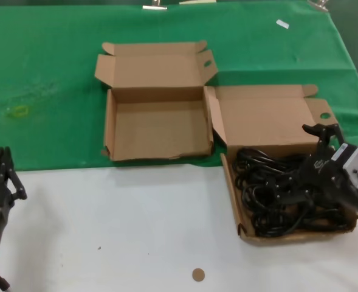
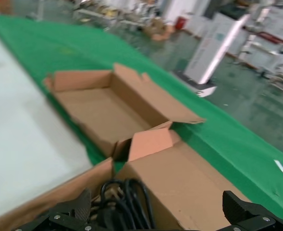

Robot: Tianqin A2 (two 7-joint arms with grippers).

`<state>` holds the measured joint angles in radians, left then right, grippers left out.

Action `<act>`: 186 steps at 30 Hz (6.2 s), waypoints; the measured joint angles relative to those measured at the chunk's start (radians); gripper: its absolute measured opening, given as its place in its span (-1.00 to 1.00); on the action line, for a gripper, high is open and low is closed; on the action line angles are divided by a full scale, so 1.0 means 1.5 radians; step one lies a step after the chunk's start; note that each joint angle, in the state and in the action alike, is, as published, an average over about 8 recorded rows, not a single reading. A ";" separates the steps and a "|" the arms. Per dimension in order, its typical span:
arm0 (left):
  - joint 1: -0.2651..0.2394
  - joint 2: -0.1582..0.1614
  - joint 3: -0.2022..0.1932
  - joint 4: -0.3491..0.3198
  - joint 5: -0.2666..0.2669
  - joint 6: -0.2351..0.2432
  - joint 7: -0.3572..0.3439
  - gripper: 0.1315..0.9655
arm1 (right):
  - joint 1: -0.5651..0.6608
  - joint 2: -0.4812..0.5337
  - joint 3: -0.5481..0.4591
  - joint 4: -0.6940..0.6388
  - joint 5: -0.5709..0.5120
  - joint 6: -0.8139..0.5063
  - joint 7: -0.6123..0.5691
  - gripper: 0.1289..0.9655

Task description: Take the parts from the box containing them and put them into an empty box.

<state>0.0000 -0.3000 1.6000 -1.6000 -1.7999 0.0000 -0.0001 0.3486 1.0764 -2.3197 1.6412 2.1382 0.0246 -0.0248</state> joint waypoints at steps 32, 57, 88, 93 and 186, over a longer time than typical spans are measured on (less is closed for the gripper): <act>0.000 0.000 0.000 0.000 0.000 0.000 0.000 -0.97 | 0.153 0.004 0.126 -0.129 -0.344 -0.541 -0.053 1.00; 0.000 0.000 0.000 0.000 0.000 0.000 0.000 -0.97 | 0.185 -0.108 0.173 -0.209 -0.482 -0.621 -0.091 0.84; 0.000 0.000 0.000 0.000 0.000 0.000 0.000 -0.97 | 0.171 -0.115 0.208 -0.194 -0.524 -0.659 -0.069 -0.46; 0.000 0.000 0.000 0.000 0.000 0.000 0.000 -0.97 | 0.172 -0.112 0.211 -0.187 -0.529 -0.666 -0.061 -0.68; 0.000 0.000 0.000 0.000 0.000 0.000 0.000 -0.96 | 0.569 -0.573 0.072 -0.606 -0.717 -0.557 -0.070 -0.30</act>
<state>0.0000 -0.3000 1.6000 -1.6000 -1.7998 0.0000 -0.0002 1.2019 0.2163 -2.2118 0.7315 1.0625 -0.8107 -0.1299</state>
